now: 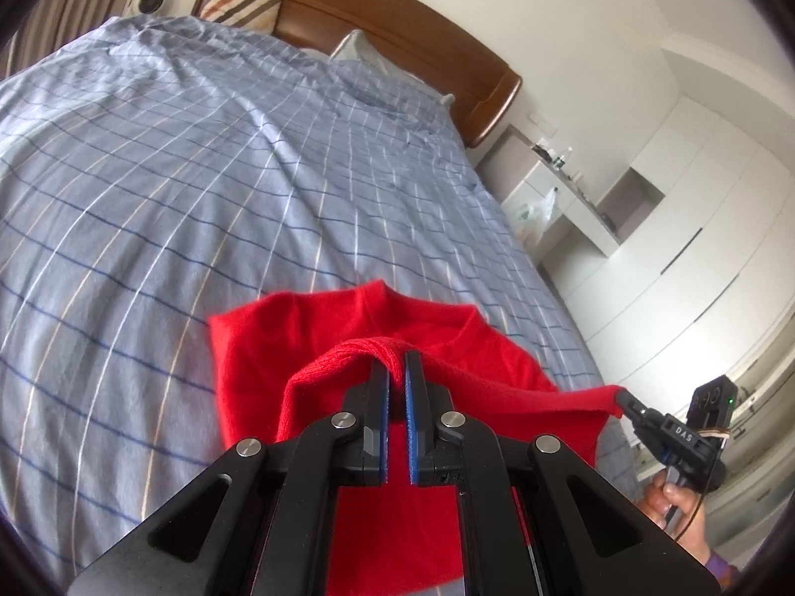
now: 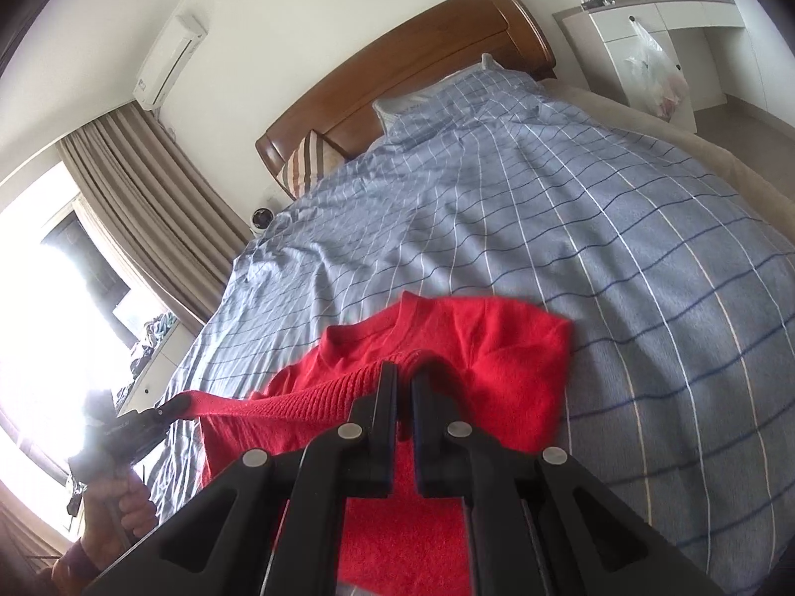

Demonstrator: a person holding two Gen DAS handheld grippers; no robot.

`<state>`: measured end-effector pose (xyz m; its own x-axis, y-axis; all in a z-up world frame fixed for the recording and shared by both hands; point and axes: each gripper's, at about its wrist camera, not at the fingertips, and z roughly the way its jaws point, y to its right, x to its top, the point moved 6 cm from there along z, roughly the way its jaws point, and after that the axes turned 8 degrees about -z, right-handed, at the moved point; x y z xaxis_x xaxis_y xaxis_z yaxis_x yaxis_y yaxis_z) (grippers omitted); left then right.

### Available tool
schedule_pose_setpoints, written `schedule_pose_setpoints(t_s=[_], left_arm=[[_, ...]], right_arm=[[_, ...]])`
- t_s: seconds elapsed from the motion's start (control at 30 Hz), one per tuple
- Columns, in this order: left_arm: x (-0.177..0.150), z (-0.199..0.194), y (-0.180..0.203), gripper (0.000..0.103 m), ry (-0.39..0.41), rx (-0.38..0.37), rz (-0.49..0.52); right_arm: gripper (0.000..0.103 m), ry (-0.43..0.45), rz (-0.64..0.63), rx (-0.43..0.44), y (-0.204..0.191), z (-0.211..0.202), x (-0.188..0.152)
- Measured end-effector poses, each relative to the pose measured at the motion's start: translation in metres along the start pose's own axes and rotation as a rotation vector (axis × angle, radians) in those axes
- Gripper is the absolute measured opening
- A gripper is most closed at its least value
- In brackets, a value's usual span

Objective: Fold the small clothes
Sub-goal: 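Lift the hem with both tools and fold it up toward the collar, then open both tools and withdraw from the folded sweater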

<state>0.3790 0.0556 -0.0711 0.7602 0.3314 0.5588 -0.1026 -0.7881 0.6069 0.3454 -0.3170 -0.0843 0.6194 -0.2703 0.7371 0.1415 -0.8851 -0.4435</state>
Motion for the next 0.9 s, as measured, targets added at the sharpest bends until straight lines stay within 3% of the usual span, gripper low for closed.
schedule_pose_setpoints(t_s=[0.23,0.3,0.33,0.37,0.4,0.43,0.47,0.57,0.67,0.73,0.8,0.9], left_arm=[[0.027,0.064,-0.039,0.004,-0.010,0.126,-0.045],[0.034,0.077,-0.049,0.008,-0.008,0.148,-0.074],[0.037,0.081,-0.056,0.016,-0.002,0.170,-0.091],[0.040,0.083,-0.062,0.033,0.003,0.197,-0.104],[0.043,0.084,-0.067,0.044,0.008,0.210,-0.119],[0.046,0.080,-0.071,0.063,0.019,0.218,-0.130],[0.048,0.073,-0.074,0.069,0.034,0.225,-0.136],[0.048,0.046,-0.071,0.072,0.071,0.211,-0.101],[0.026,0.018,-0.054,0.082,0.074,0.165,-0.020],[-0.007,0.005,-0.039,0.092,0.059,0.116,0.056],[-0.040,0.007,-0.028,0.097,0.015,0.090,0.133],[-0.084,0.031,-0.038,0.097,-0.119,0.172,0.184]], right_arm=[[0.005,-0.066,0.018,-0.037,0.026,0.084,0.021],[0.007,-0.076,0.005,-0.049,0.029,0.101,0.021],[0.014,-0.081,-0.011,-0.070,0.029,0.107,0.019],[0.023,-0.088,-0.027,-0.096,0.031,0.111,0.018],[0.046,-0.097,-0.042,-0.118,0.031,0.112,0.016],[0.057,-0.095,-0.054,-0.129,0.030,0.110,0.015],[0.057,-0.087,-0.074,-0.136,0.026,0.105,0.014],[0.056,-0.079,-0.200,-0.119,0.001,0.081,0.011],[0.058,-0.103,-0.371,-0.047,-0.040,0.056,-0.008],[0.071,-0.134,-0.458,-0.004,-0.060,0.047,-0.031],[0.076,-0.179,-0.508,0.015,-0.068,0.045,-0.061],[0.076,-0.359,-0.469,-0.066,-0.041,0.062,-0.110]])
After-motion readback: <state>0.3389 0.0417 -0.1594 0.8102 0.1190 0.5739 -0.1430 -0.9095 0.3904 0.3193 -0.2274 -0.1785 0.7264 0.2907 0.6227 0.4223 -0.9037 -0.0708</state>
